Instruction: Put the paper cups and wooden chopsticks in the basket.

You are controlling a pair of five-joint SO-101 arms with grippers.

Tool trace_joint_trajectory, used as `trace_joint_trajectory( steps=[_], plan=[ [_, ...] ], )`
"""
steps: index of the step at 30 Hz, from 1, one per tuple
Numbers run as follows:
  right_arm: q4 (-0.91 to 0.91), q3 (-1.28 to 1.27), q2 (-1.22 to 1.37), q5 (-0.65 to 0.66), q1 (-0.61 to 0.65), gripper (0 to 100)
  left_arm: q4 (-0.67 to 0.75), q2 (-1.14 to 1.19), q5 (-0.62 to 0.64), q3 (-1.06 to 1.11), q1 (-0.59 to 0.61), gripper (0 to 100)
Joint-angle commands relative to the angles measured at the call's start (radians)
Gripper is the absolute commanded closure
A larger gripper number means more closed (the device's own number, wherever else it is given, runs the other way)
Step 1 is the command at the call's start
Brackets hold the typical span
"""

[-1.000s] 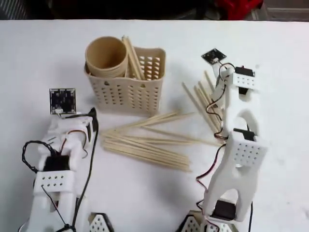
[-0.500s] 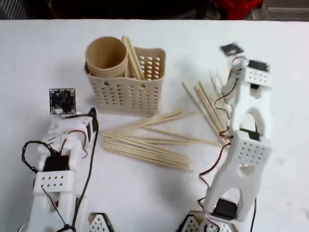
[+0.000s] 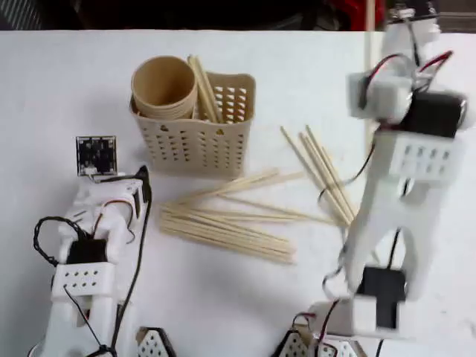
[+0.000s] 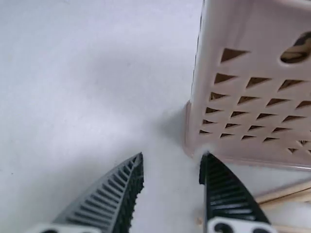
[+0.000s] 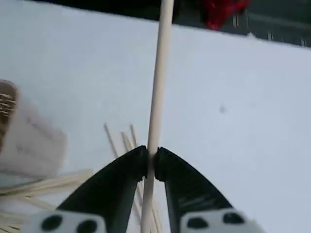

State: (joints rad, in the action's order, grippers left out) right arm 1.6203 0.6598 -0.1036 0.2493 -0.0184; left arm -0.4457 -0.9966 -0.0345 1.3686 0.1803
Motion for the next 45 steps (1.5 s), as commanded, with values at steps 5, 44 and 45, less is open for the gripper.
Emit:
trace_joint_trajectory(
  steps=[5,44,45],
  plan=[
    [-0.11,0.044,-0.154,-0.14,0.337,98.2,0.023,-0.019,-0.012,-0.005,-0.007,80],
    [-1.253,-0.898,-0.239,-0.209,0.473,87.9,0.023,-0.019,-0.012,-0.005,-0.008,80],
    [-1.231,-0.896,-0.24,-0.209,0.473,84.8,0.023,-0.019,-0.012,-0.005,-0.008,80]
  ],
)
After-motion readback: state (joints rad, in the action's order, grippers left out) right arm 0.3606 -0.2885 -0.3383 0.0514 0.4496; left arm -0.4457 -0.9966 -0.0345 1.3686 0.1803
